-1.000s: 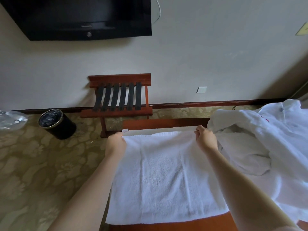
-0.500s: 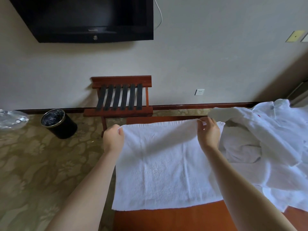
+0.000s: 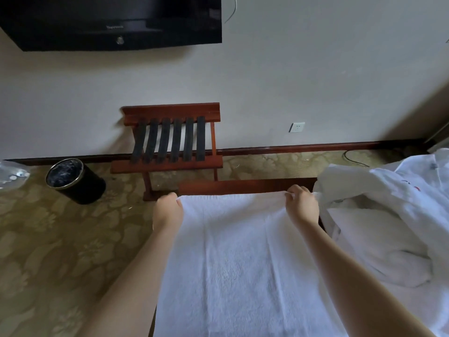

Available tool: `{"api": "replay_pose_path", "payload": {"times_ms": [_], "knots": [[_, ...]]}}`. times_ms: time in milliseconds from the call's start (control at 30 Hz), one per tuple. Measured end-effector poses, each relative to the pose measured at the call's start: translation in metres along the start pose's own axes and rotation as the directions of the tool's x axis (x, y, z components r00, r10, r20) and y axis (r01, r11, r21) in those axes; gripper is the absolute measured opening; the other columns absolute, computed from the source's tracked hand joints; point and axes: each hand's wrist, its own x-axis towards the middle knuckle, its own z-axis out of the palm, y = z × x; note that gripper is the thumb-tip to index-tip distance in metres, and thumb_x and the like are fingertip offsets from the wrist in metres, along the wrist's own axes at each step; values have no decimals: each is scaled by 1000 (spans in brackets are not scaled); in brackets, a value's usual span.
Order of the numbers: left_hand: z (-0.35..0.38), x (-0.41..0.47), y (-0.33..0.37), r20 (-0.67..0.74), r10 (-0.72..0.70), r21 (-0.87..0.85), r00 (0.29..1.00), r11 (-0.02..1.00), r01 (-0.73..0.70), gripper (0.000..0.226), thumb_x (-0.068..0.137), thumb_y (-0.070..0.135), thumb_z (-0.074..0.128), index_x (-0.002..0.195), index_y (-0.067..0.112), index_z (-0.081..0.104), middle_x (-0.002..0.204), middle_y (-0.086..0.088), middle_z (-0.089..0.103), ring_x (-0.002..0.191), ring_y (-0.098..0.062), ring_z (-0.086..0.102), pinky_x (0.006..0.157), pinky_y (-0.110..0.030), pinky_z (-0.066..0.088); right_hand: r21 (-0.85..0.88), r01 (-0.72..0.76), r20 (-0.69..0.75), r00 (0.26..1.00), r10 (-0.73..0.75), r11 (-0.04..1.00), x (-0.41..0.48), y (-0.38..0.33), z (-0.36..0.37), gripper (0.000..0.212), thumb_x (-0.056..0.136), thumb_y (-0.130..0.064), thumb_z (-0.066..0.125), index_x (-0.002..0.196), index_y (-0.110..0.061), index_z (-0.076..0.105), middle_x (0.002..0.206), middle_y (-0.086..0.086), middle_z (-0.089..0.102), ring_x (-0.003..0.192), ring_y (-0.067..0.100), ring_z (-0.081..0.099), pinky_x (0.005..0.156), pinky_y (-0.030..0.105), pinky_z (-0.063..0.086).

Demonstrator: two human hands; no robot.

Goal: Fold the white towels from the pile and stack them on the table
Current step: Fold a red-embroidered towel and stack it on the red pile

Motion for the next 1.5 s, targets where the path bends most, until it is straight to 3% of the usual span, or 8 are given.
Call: {"api": "replay_pose_path", "payload": {"times_ms": [267,600,733,833,900,1133,1267,1500], "knots": [[55,37,-14,116,-63,165,991,985,43,14,92,12,50,91,7,63,96,-14,66,92,-32,61,64,-29,36,-254,4,149,988,35,967,33,11,47,20,96,-20,43,97,-14,62,91,2,50,81,22,51,55,25,33],[60,36,-10,75,-62,254,995,966,41,20,93,12,50,111,9,58,117,-11,57,93,-29,59,62,-32,39,-267,1,103,994,28,964,31,14,59,16,92,-16,44,97,-11,58,96,6,50,97,28,49,59,30,34],[63,31,-7,-47,151,228,987,964,-136,35,82,8,65,116,7,59,126,-13,50,106,-32,52,80,-40,46,-333,144,111,987,-112,932,28,7,59,27,82,-10,55,109,-8,61,107,11,54,98,31,48,66,33,38],[73,33,1,103,346,198,932,912,-360,42,85,11,59,127,9,55,135,-6,48,123,-27,44,97,-42,39,-258,298,218,945,-245,919,28,-7,63,40,79,-15,56,119,-15,59,115,5,55,107,28,45,86,39,38],[79,38,6,202,342,185,918,907,-379,46,89,14,53,135,13,48,140,-3,44,128,-23,39,102,-38,33,-239,370,337,899,-281,898,31,-12,68,43,81,-20,54,125,-19,55,118,1,53,113,24,41,93,39,34],[73,53,12,310,276,309,910,876,-371,24,84,19,49,108,19,48,110,1,50,105,-21,43,88,-34,36,-351,417,502,839,-208,838,48,-14,68,27,83,-32,50,108,-23,51,102,-4,34,106,20,37,94,35,32],[63,57,18,332,348,410,877,784,-466,12,81,22,51,93,19,54,106,5,45,104,-18,37,86,-32,28,-328,444,541,812,-219,834,54,-16,62,18,85,-32,51,97,-22,42,99,-4,41,105,21,41,94,35,34],[52,49,26,393,79,460,916,846,-270,21,93,14,49,112,18,55,111,0,54,89,-20,57,57,-29,39,-470,566,509,800,-316,677,52,-3,43,26,95,-39,47,103,-20,63,99,-5,60,109,19,42,87,32,31]]}}
